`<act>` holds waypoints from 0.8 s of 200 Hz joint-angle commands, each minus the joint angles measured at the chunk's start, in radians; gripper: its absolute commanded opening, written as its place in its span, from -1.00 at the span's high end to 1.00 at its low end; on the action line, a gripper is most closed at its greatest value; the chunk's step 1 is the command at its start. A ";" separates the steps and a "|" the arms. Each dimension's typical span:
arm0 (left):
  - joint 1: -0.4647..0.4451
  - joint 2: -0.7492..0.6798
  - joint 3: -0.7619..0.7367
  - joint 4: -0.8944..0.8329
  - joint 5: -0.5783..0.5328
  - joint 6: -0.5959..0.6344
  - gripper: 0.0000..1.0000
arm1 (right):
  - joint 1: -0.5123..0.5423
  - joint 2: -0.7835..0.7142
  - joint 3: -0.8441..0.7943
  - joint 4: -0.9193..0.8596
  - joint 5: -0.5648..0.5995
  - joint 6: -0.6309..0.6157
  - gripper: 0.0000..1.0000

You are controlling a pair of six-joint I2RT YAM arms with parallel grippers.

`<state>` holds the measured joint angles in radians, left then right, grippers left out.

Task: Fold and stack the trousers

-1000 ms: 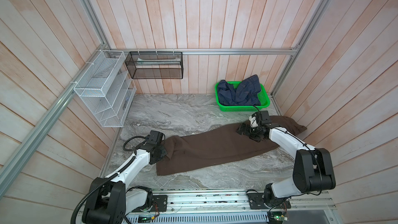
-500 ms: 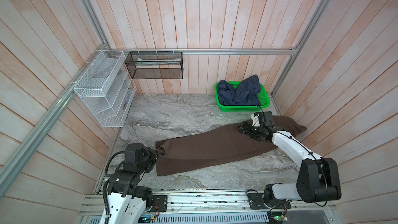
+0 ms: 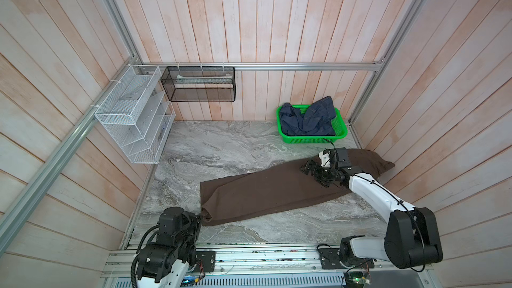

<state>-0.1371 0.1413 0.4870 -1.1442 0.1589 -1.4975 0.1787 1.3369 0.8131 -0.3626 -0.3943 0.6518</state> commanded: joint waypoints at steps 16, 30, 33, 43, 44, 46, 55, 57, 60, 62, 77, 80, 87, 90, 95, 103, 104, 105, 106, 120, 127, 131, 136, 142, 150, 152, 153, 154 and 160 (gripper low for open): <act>0.005 0.028 0.015 -0.044 -0.051 -0.016 0.16 | 0.015 -0.039 -0.036 -0.066 -0.019 0.095 -0.96; 0.005 0.076 0.063 -0.031 -0.095 0.018 -0.03 | 0.019 -0.044 -0.048 -0.064 -0.019 0.107 -0.96; 0.004 0.090 0.073 -0.028 -0.104 0.025 -0.06 | 0.019 -0.044 -0.050 -0.063 -0.017 0.108 -0.96; 0.004 0.140 0.106 -0.017 -0.135 0.057 -0.15 | 0.022 -0.038 -0.054 -0.059 -0.011 0.112 -0.96; 0.004 0.143 0.109 -0.016 -0.137 0.061 -0.15 | 0.022 -0.037 -0.054 -0.059 -0.010 0.112 -0.96; 0.004 0.155 0.114 -0.011 -0.142 0.067 -0.16 | 0.022 -0.034 -0.054 -0.059 -0.009 0.112 -0.96; 0.005 0.203 0.134 0.011 -0.158 0.096 -0.20 | 0.025 -0.022 -0.054 -0.056 -0.008 0.111 -0.96; 0.004 0.212 0.138 0.019 -0.159 0.102 -0.20 | 0.024 -0.020 -0.054 -0.055 -0.009 0.110 -0.96; 0.005 0.227 0.142 0.028 -0.160 0.113 -0.20 | 0.025 -0.015 -0.053 -0.053 -0.009 0.111 -0.96; 0.004 0.234 0.143 0.038 -0.163 0.120 -0.20 | 0.025 -0.012 -0.053 -0.052 -0.008 0.110 -0.96; 0.005 0.310 0.147 0.106 -0.183 0.177 -0.20 | 0.031 0.008 -0.052 -0.044 -0.006 0.111 -0.96; 0.005 0.328 0.145 0.122 -0.185 0.192 -0.20 | 0.032 0.012 -0.052 -0.040 -0.006 0.111 -0.96; 0.005 0.374 0.140 0.156 -0.184 0.226 -0.19 | 0.036 0.021 -0.050 -0.035 -0.005 0.108 -0.96; 0.004 0.395 0.140 0.172 -0.183 0.238 -0.19 | 0.037 0.025 -0.048 -0.033 -0.002 0.106 -0.96; 0.005 0.429 0.132 0.202 -0.176 0.264 -0.17 | 0.041 0.031 -0.045 -0.033 0.002 0.104 -0.96; 0.004 0.484 0.126 0.236 -0.174 0.295 -0.13 | 0.046 0.041 -0.040 -0.033 0.009 0.101 -0.96; 0.004 0.492 0.126 0.239 -0.174 0.298 -0.13 | 0.047 0.042 -0.040 -0.032 0.010 0.100 -0.96; 0.005 0.497 0.126 0.243 -0.174 0.301 -0.12 | 0.047 0.044 -0.040 -0.032 0.011 0.100 -0.96; 0.004 0.504 0.125 0.247 -0.175 0.305 -0.12 | 0.048 0.045 -0.039 -0.033 0.011 0.100 -0.96; 0.004 0.573 0.123 0.280 -0.200 0.349 -0.07 | 0.054 0.059 -0.037 -0.025 0.008 0.095 -0.96; 0.005 0.593 0.124 0.284 -0.222 0.359 -0.08 | 0.057 0.067 -0.036 -0.023 0.008 0.094 -0.96; 0.006 0.600 0.121 0.291 -0.233 0.366 -0.09 | 0.059 0.070 -0.035 -0.022 0.006 0.094 -0.96; 0.009 0.605 0.117 0.301 -0.244 0.373 -0.12 | 0.059 0.073 -0.035 -0.021 0.006 0.092 -0.96; 0.013 0.612 0.108 0.313 -0.250 0.376 -0.18 | 0.062 0.077 -0.035 -0.018 0.006 0.092 -0.96; 0.029 0.621 0.092 0.335 -0.236 0.381 -0.26 | 0.064 0.080 -0.035 -0.014 0.005 0.094 -0.96; 0.032 0.623 0.087 0.342 -0.230 0.383 -0.28 | 0.064 0.082 -0.035 -0.013 0.005 0.094 -0.96; 0.033 0.624 0.085 0.347 -0.227 0.383 -0.28 | 0.064 0.082 -0.035 -0.011 0.005 0.094 -0.96; 0.035 0.625 0.083 0.350 -0.225 0.384 -0.28 | 0.064 0.082 -0.035 -0.012 0.004 0.094 -0.96; 0.045 0.633 0.065 0.372 -0.210 0.384 -0.31 | 0.065 0.085 -0.034 -0.009 0.003 0.094 -0.96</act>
<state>-0.1242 0.7597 0.6003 -0.8646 -0.0307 -1.1732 0.2352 1.4067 0.7685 -0.3870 -0.4011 0.7525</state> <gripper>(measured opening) 0.632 0.980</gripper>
